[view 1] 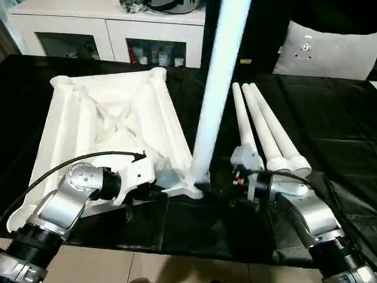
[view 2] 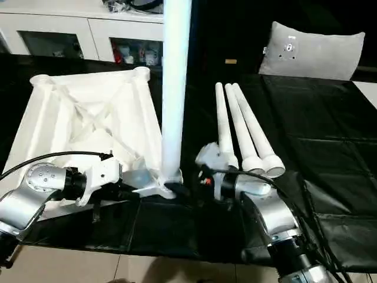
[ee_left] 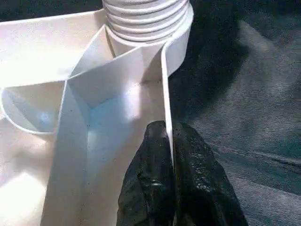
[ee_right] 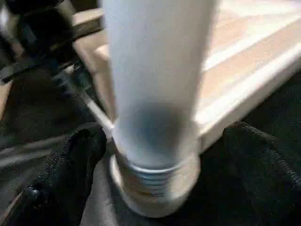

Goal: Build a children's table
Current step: Rotate leg to tighten

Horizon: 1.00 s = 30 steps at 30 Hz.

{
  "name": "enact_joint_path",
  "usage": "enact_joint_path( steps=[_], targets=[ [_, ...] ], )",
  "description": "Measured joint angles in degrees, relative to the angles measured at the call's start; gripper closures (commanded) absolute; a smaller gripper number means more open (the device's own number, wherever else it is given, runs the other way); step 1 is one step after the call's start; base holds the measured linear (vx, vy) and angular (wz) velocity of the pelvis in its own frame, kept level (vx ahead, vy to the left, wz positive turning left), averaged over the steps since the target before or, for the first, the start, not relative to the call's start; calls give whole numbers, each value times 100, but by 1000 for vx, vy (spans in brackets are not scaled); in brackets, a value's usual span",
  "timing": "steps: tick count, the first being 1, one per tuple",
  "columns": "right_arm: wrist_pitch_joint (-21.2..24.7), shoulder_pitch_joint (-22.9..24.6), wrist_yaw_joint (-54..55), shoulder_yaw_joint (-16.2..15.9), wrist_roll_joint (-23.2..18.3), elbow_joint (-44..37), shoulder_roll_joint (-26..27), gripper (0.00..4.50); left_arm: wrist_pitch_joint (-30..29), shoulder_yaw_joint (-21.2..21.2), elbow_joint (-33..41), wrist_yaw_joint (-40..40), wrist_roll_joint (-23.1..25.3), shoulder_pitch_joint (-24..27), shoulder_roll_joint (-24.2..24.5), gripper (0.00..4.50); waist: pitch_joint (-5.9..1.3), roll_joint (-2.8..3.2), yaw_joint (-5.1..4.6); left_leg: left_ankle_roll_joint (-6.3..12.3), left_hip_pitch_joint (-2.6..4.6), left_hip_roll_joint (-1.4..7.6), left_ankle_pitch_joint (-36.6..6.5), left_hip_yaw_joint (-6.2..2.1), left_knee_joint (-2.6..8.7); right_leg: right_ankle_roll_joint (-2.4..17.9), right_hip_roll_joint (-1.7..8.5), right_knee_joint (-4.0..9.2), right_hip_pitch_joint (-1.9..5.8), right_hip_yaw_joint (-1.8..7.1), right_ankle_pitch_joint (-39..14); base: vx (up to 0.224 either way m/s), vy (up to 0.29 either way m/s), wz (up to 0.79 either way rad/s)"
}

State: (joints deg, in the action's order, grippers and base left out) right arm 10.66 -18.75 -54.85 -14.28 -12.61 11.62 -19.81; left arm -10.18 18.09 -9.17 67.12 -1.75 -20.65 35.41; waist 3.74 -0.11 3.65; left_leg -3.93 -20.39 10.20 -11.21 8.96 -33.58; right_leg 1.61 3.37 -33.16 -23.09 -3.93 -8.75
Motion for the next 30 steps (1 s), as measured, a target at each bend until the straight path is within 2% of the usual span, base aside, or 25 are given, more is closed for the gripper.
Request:
enact_joint_path(
  steps=[9,24,30],
  targets=[
    [7,-246,-214,-12,-29,327,62,0,104,87,1,141,-10,-4,17,450,-2,-4,-1,0,9,1,0,0,-12,2,1,-11,8,1,1,0,0,0],
    [72,-334,-567,-85,-74,467,79,140,175,111,-2,191,33,-20,22,450,-3,-5,7,0,8,1,0,0,-21,2,2,-23,7,1,1,0,0,0],
    [122,-334,-576,-85,-81,468,96,176,175,112,-8,192,35,-20,23,450,-3,-5,7,0,9,3,0,-1,-30,2,2,-33,7,1,1,0,0,0]
  ],
)
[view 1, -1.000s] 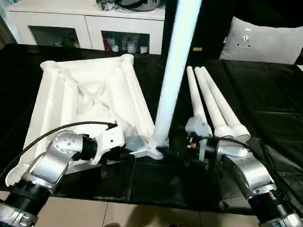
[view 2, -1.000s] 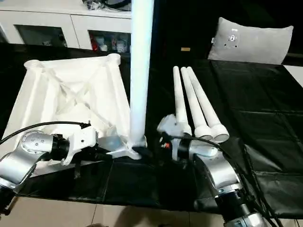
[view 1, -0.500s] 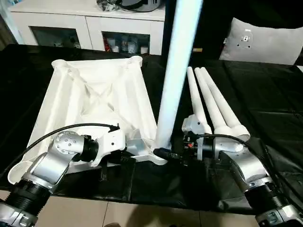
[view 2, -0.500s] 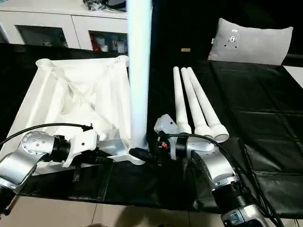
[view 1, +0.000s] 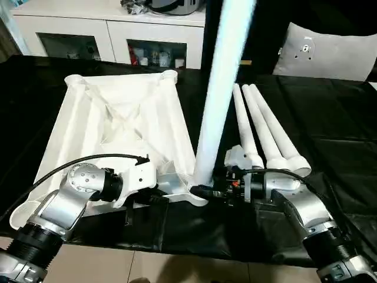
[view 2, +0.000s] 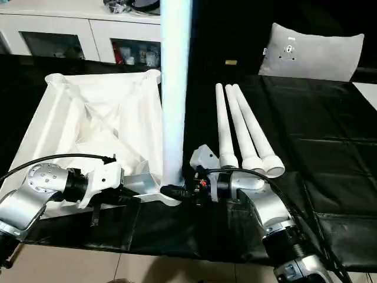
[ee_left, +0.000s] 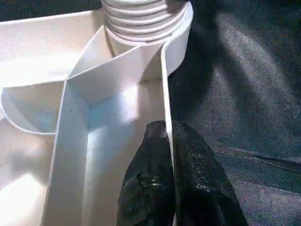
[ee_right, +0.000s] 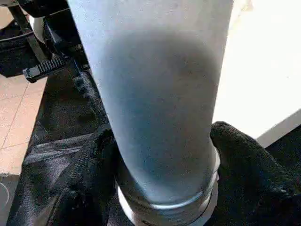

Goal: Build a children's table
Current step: Rotate leg to tighten

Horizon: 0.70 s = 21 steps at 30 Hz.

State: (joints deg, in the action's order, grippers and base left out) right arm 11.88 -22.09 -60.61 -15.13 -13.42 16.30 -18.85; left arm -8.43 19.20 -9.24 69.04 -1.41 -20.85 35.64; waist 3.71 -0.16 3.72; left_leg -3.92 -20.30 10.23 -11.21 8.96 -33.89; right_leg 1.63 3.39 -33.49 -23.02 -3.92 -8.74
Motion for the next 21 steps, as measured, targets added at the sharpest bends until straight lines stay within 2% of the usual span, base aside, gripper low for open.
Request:
enact_joint_path(
  steps=[7,12,14,18,20,21],
  targets=[
    [78,2,10,12,-30,-2,17,180,-56,-12,0,3,-20,0,-5,450,0,0,-2,0,1,1,0,0,-2,0,0,-4,0,0,0,0,0,0],
    [321,163,216,156,-72,-128,159,181,-501,-72,86,-101,-103,22,-137,450,-1,2,-4,0,15,1,0,0,-3,-1,0,-8,12,2,-1,0,0,0],
    [360,379,868,377,-44,-195,525,182,-1094,-199,258,-600,-70,94,-407,450,-5,0,-23,-1,27,0,0,6,-7,-8,2,-12,24,7,-5,0,0,0],
    [353,390,1859,628,65,-46,920,183,-1859,-270,576,-1361,0,192,-906,450,-9,-2,-155,-5,27,-2,3,9,-14,-34,3,-9,23,10,-20,0,0,0],
    [342,374,2146,689,84,6,1045,183,-2037,-294,655,-1603,38,227,-1068,450,-10,-4,-189,-5,27,-1,3,7,-14,-35,2,-9,24,5,-21,0,0,0],
    [304,340,2569,805,164,139,1281,183,-2444,-370,826,-2011,146,278,-1385,450,-11,-2,-203,-5,27,0,3,6,-15,-35,3,-7,22,2,-21,0,0,0]
  ],
)
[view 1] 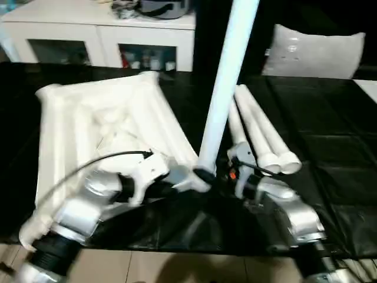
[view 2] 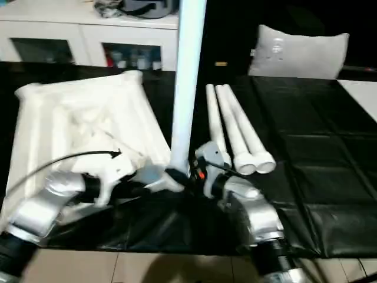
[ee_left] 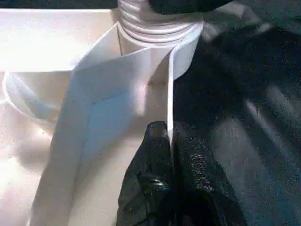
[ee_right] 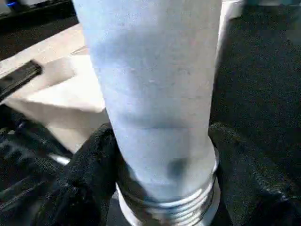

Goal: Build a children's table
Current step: Rotate leg to tighten

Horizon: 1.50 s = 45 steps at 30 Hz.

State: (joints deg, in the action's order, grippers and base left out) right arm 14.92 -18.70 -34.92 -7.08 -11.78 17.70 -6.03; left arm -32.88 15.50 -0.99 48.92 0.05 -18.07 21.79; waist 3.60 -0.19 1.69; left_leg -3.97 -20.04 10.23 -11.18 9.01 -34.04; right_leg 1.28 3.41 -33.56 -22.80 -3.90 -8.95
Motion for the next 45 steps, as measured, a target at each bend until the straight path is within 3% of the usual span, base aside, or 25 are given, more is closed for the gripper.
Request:
enact_joint_path(
  steps=[3,6,10,12,20,23,26,29,40,45],
  targets=[
    [-25,-239,899,270,134,339,460,183,-661,-53,207,-808,238,-4,-643,450,0,-1,-63,0,-6,1,0,-6,-10,0,0,21,-8,-12,0,0,0,0],
    [-19,-406,1389,465,112,542,768,183,-996,0,346,-1291,362,-6,-948,450,-1,0,-124,1,-6,1,0,-12,-10,0,0,46,-8,-18,0,0,0,0],
    [-146,-554,1510,479,121,788,825,183,-1025,109,366,-1495,489,-37,-977,450,-5,-6,-150,2,-9,-1,0,-14,-17,0,0,47,-6,-17,0,0,0,0],
    [-193,-551,1512,483,117,813,837,118,-1019,128,367,-1486,498,-48,-952,450,-5,-7,-155,2,-9,-1,0,-14,-17,0,0,47,-6,-16,0,0,0,0],
    [-273,-581,1395,523,94,1011,907,68,-848,228,414,-1329,473,-71,-640,450,-5,-6,-144,2,-24,1,0,-20,-17,5,-2,41,-17,-18,17,0,0,0],
    [-322,-448,994,386,94,839,569,39,-534,224,244,-1066,364,-144,-392,450,-3,-2,-108,1,-41,1,0,-20,-14,6,-2,40,-27,-18,34,0,0,0],
    [-291,-131,511,234,96,527,222,19,-178,161,-2,-795,322,-273,-110,450,3,7,10,2,-59,7,-1,-22,-11,26,-7,37,-41,-20,57,0,0,0],
    [-258,89,-43,-15,94,13,-129,8,165,102,-182,-501,239,-301,138,450,4,9,35,8,-65,8,-7,-20,-6,23,-7,40,-46,-19,55,0,0,0],
    [-427,64,-1222,-292,145,-604,-1120,8,1510,253,-634,1038,7,-325,1177,450,3,8,148,6,-47,8,-5,-16,-8,3,-6,37,-32,-13,43,0,0,0],
    [-648,-149,-2015,-673,265,-608,-1526,8,2012,356,-759,1715,-91,-347,1421,450,0,3,218,7,-43,6,-4,-11,-10,16,-2,36,-21,-9,51,0,0,0]
  ],
)
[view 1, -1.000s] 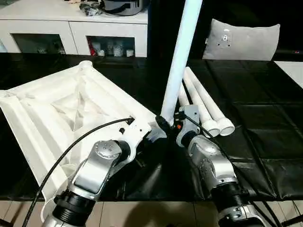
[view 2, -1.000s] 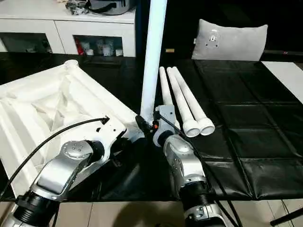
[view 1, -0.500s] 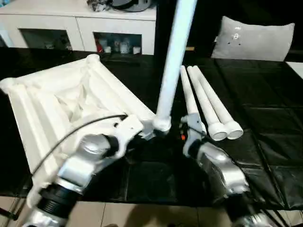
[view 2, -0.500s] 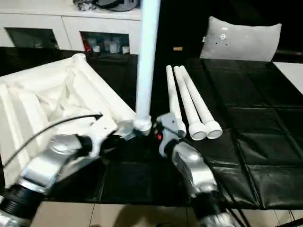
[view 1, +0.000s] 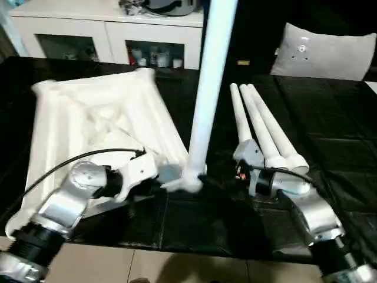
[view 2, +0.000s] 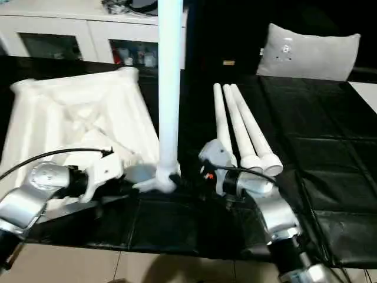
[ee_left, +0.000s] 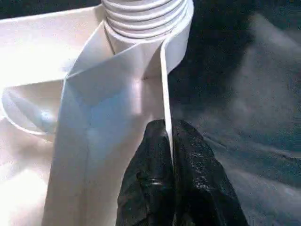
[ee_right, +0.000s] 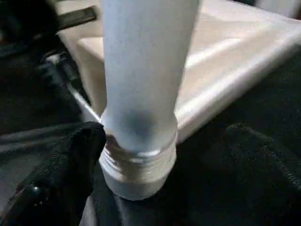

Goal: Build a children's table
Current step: Rotate leg to tighten

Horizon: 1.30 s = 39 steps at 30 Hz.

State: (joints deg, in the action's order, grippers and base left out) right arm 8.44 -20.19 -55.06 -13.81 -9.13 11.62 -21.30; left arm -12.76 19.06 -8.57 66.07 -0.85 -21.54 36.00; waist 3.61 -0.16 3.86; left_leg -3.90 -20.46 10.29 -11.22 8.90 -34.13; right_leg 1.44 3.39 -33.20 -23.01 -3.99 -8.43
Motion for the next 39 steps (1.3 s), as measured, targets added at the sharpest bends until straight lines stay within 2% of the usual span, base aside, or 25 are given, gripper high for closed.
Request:
enact_joint_path(
  steps=[5,6,12,19,23,28,32,34,37,38,39],
  targets=[
    [24,-12,-559,-191,-47,44,-81,8,261,121,-46,401,-76,-47,111,450,-2,-4,8,0,-2,1,0,3,0,6,0,-4,-3,1,3,0,0,0],
    [24,-29,-661,-231,-53,69,-96,36,313,135,-48,469,-78,-47,136,450,-2,-5,8,0,-2,2,0,3,0,5,0,-5,-3,1,3,0,0,0],
    [21,-183,-1002,-360,-156,234,-89,74,528,211,-58,691,-93,-49,186,450,-3,-7,5,0,1,2,0,5,-1,5,0,-7,-3,2,3,0,0,0],
    [149,-199,-1203,-366,-238,311,-16,147,692,215,-144,764,-94,-61,195,450,-4,-9,-5,0,2,3,1,6,-3,4,0,-16,-4,2,1,0,0,0],
    [170,-199,-1242,-366,-249,311,-17,173,706,215,-172,797,-93,-78,191,450,-4,-9,0,0,3,3,1,6,-3,4,0,-17,-4,2,2,0,0,0],
    [270,-197,-1246,-359,-297,309,-16,183,701,213,-181,800,-93,-78,180,450,-4,-9,6,0,4,3,1,6,-3,4,0,-18,-3,2,1,0,0,0],
    [434,-106,-1107,-276,-334,243,78,184,442,168,-164,707,-121,-76,116,450,-5,-10,14,-2,14,3,2,7,-4,4,1,-27,1,4,1,0,0,0],
    [570,6,-691,-113,-333,244,321,184,-47,48,0,362,-117,1,-52,450,-7,-14,-1,-4,27,4,3,9,-6,-2,1,-32,8,6,-2,0,0,0],
    [719,25,307,136,-184,387,828,185,-875,-151,184,-293,-67,59,-342,450,-9,-20,-131,-12,36,7,8,17,-23,-19,1,-51,6,10,-13,0,0,0],
    [719,-32,905,299,-99,582,1151,185,-1291,-229,298,-694,35,66,-589,450,-13,-35,-222,-14,38,7,8,18,-24,-22,1,-52,6,8,-14,0,0,0],
    [718,-108,1341,424,-29,742,1380,185,-1572,-288,363,-1001,110,65,-789,450,-13,-38,-273,-14,40,8,9,17,-29,-23,1,-52,4,2,-15,0,0,0]
  ],
)
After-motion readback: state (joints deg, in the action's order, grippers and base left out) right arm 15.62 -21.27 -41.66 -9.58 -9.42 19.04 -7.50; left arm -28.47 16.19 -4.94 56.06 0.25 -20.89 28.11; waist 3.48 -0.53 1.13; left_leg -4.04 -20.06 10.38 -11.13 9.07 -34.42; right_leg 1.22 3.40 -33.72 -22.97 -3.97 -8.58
